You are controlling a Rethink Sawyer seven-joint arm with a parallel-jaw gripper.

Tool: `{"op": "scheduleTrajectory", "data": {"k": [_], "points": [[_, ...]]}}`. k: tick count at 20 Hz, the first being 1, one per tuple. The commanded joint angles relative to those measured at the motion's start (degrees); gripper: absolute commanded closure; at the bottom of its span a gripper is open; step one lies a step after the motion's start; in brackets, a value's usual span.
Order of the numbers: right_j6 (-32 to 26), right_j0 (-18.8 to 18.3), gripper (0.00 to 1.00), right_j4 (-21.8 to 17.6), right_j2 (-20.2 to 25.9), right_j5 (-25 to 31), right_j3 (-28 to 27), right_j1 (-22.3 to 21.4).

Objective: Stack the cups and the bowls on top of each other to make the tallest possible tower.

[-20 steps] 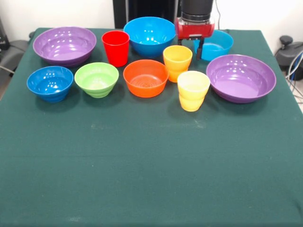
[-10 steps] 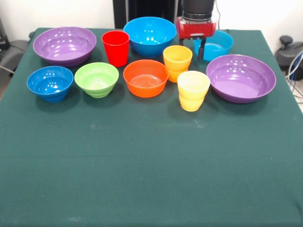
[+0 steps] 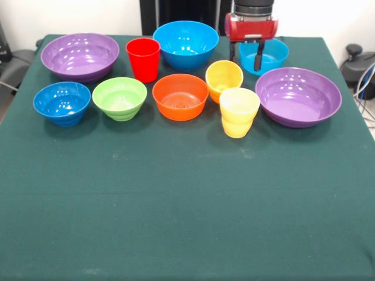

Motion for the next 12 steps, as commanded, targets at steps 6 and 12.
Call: {"op": "scheduleTrajectory", "data": {"k": [6, 12], "points": [[10.45, -0.74, 0.00, 1.31, 6.23, 12.51, 1.81, -8.97], [10.25, -3.35, 0.00, -0.44, 8.34, 14.03, 1.22, -10.17]]}}
